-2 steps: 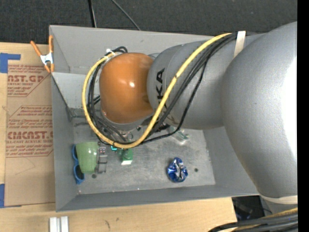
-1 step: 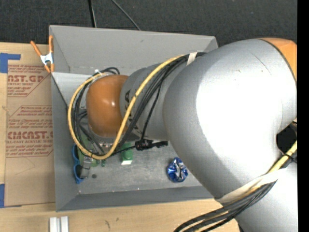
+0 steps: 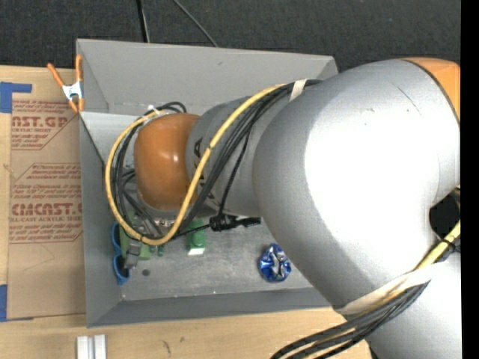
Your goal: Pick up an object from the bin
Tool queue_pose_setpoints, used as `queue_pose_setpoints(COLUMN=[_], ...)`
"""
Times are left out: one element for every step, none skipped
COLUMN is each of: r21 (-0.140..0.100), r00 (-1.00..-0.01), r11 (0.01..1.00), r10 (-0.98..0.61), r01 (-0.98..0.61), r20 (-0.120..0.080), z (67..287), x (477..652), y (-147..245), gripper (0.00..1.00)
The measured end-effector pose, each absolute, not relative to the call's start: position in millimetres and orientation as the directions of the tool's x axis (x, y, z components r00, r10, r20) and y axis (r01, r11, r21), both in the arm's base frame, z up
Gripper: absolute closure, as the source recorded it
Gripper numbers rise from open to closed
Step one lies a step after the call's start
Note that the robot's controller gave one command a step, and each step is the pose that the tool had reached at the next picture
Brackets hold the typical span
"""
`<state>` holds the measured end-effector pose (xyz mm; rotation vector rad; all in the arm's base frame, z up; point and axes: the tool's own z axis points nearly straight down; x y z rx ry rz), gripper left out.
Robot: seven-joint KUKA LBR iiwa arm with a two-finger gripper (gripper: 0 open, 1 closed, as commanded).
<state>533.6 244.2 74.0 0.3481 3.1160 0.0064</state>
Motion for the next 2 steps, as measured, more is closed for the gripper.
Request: queue_pose_setpoints(r21=[0.006,0.007], r00=[-0.977,-0.978], r11=[0.977,0.978], r10=[0.214,0.211], r01=[0.214,0.211], r20=[-0.007,-0.009], z=[182.2,361.2], x=[541.7,550.3], y=[232.1,221.3], gripper=[1.00,1.00])
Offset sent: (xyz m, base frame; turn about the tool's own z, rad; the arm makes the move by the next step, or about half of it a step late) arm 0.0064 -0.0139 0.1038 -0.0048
